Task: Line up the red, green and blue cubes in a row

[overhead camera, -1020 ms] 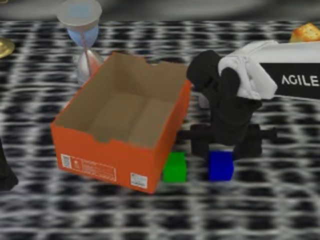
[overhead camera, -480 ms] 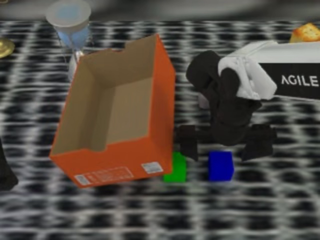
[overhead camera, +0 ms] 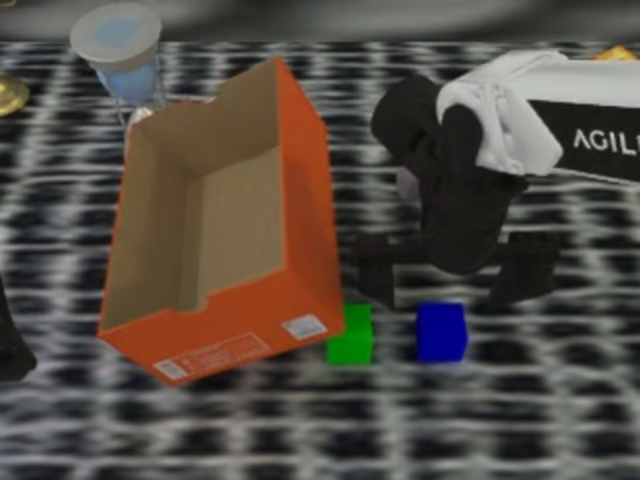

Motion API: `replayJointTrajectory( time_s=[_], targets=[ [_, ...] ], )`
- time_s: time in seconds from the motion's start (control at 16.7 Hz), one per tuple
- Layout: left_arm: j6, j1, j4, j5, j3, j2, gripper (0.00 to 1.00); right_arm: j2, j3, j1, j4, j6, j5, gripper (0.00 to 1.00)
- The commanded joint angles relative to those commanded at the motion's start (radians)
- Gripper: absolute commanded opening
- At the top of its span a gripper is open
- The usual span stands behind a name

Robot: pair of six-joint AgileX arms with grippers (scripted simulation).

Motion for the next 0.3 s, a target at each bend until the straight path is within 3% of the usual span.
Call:
replayJointTrajectory(
  time_s=[0.3],
  targets=[
    [0.000, 0.000, 0.000, 0.000, 0.000, 0.000, 1.00, -0.056, 0.084, 0.004, -0.135, 0.001, 0.004, 1.00]
  ],
)
